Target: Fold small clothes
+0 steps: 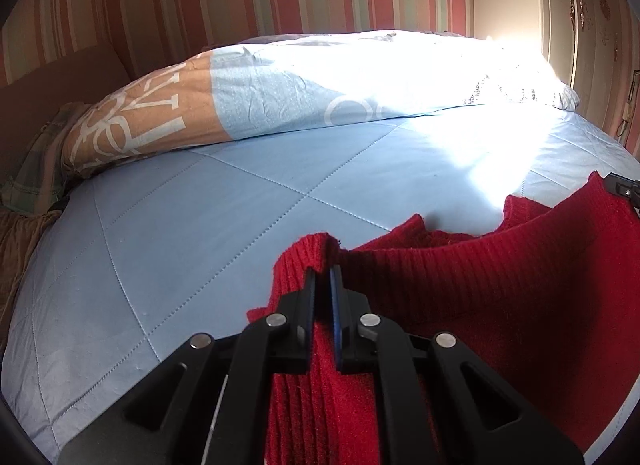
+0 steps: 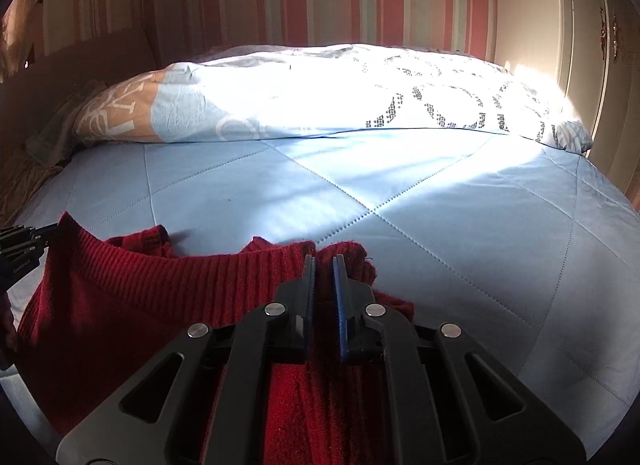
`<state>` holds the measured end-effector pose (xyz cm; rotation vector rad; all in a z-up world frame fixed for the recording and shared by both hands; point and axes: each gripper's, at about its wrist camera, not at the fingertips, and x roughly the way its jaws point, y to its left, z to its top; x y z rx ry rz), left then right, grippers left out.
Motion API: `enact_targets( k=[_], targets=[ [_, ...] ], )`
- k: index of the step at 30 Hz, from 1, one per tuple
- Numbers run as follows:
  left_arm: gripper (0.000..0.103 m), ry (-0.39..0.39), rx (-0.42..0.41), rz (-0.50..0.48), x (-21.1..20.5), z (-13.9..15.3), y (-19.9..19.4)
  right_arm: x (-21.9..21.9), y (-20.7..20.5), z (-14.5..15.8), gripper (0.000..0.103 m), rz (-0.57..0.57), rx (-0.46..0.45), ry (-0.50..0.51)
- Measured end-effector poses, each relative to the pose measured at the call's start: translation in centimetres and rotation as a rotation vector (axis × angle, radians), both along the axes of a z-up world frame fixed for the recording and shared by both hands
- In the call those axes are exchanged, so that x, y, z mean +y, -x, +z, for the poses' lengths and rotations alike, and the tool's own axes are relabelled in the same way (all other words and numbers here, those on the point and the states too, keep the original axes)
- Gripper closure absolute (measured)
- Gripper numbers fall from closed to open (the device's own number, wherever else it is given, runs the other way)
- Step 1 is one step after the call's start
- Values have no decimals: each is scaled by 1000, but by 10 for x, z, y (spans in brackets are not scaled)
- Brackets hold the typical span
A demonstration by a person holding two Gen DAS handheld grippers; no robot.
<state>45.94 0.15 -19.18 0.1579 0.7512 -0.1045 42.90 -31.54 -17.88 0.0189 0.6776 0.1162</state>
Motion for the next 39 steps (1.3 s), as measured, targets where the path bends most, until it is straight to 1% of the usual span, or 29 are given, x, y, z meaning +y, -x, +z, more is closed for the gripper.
enact_targets(
  k=[1,2,5,7,8,9,10,12,13,14,15,16,17,18,19,20,22,23,25,26,27,28,29,30,32,33,34,37,39],
  targets=[
    [96,11,20,13,3,-3,-7,-3,-8,-3,94,-15,21,-8],
    [96,12,60,27,5,-10,-16,-7,-17,-8,94,-34,43,-12],
    [96,2,152,34,10,-37,-30,-18,-35,-34,94,-65,137,-51],
    [92,-35,167,24,5,-44,-29,-18,-34,-42,94,-57,153,-52],
    [91,-49,150,22,3,-44,-25,-16,-31,-42,94,-49,146,-51],
    [82,-56,131,19,2,-41,-23,-16,-26,-40,93,-31,129,-72],
    [69,-63,118,22,2,-38,-20,-18,-20,-35,89,-9,105,-111],
    [50,-51,87,28,4,-27,-11,-20,-2,-20,88,28,52,-176],
    [47,-38,62,27,6,-20,-3,-21,9,-12,81,45,26,-207],
    [47,-31,34,32,8,-11,6,-19,21,-4,74,59,3,-222],
    [43,-24,10,44,10,-3,16,-15,34,2,57,70,-11,-219],
    [39,-3,-2,59,12,4,26,-8,46,6,44,81,-23,-207],
    [38,36,-11,62,13,10,38,1,57,9,42,97,-36,-197],
    [33,75,-18,69,13,13,48,11,67,9,36,106,-43,-184],
    [31,97,-20,77,10,13,56,23,74,6,27,104,-40,-169],
    [31,100,-18,75,3,11,61,35,77,0,24,108,-35,-159],
    [31,63,-5,80,-12,-4,61,56,75,-19,23,104,-12,-123],
    [31,37,14,91,-16,-14,57,64,70,-30,23,96,12,-96],
    [31,8,44,120,-14,-32,51,71,57,-50,25,77,58,-37],
    [31,10,66,140,-7,-40,47,69,51,-59,27,56,82,-7],
    [30,39,90,150,3,-46,46,62,47,-63,29,37,90,-3],
    [30,77,94,156,13,-48,47,52,46,-65,29,14,91,-22],
    [30,88,86,170,21,-48,48,40,45,-66,29,-8,92,-47],
    [29,70,74,195,28,-48,50,29,47,-66,29,-28,86,-74],
    [28,107,75,207,42,-51,51,8,51,-67,30,-76,77,-123],
    [25,128,81,215,47,-53,52,0,52,-70,34,-87,79,-162],
    [22,131,86,220,48,-55,52,-7,52,-74,34,-92,88,-198],
    [20,88,80,223,41,-54,51,-14,49,-79,33,-89,105,-262],
    [21,69,75,221,38,-49,55,-15,51,-73,33,-71,117,-278]
  ],
)
